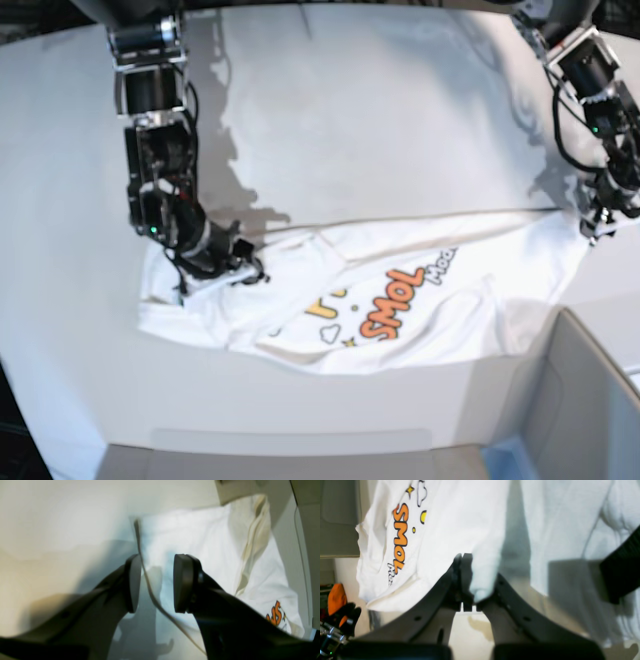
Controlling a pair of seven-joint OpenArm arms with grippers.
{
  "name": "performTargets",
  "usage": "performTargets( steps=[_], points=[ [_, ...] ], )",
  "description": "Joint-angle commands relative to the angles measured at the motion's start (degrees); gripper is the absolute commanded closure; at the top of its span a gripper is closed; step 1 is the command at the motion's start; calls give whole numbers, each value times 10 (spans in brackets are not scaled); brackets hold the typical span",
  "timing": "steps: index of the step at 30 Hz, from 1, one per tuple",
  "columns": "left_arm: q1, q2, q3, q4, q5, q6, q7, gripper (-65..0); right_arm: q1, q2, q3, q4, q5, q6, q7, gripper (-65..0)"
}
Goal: Layout the t-shirt on the table in an organized manner, then fold the t-shirt properly
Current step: 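Fold the grasped hem edge over the shirt body with both grippers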
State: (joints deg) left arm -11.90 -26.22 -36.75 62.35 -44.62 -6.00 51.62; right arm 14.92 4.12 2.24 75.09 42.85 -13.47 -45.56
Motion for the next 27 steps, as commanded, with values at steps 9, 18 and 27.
performTargets(
  steps=[9,18,27],
  points=[
    [-21,-14,18,-16,-3,-2,-15,-228,9,1,2,19,5,6,7,0],
    [-41,-20,55,-47,-3,-2,-45,-228,-9,1,2,37,8,6,7,0],
    [-58,-43,108,-81,-2,-2,-45,-227,-19,-2,2,60,9,6,7,0]
  ],
)
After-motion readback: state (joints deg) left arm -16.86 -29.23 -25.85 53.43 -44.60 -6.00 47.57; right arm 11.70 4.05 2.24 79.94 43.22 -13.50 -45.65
